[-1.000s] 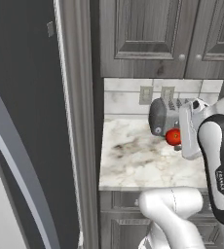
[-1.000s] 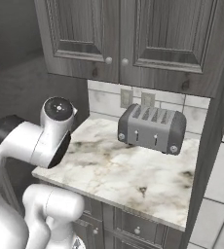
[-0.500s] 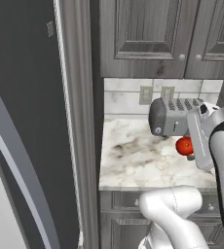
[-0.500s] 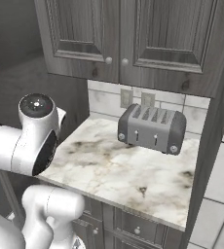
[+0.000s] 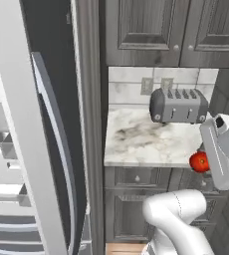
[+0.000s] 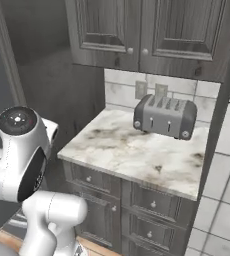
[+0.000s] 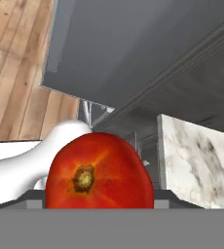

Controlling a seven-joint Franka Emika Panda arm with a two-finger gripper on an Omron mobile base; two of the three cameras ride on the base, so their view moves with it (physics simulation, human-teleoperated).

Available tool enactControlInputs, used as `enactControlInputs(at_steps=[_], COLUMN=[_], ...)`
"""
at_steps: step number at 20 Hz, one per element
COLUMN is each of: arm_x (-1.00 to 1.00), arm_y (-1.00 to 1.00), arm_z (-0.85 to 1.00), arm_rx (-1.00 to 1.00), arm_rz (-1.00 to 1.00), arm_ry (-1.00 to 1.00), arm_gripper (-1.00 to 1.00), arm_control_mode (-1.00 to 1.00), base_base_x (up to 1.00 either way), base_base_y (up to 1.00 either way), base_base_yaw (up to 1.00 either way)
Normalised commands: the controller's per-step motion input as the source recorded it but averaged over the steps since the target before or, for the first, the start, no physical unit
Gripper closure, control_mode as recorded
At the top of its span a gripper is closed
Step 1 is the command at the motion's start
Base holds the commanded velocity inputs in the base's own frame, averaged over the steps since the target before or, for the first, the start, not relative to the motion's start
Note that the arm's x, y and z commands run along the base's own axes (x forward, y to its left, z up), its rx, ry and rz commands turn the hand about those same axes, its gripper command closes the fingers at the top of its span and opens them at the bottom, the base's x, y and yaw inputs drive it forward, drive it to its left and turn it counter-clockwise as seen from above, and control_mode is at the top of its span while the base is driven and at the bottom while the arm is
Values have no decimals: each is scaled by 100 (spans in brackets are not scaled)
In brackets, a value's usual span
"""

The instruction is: Place the liquor on the top shelf of the fridge to keep it out of children's reach, and place the orange and tomato on lower shelves for easy access.

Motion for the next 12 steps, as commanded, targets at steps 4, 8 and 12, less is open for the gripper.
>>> enactControlInputs(at_steps=[4, 8, 12], arm_x=[0, 0, 0], arm_y=[0, 0, 0], arm_z=[0, 0, 0], arm_rx=[0, 0, 0], arm_rz=[0, 0, 0], arm_ry=[0, 0, 0], arm_gripper=[100, 100, 100], arm_control_mode=[100, 100, 100], base_base_x=[-98, -67, -36], base_base_y=[35, 66, 83], base_base_yaw=[19, 36, 37])
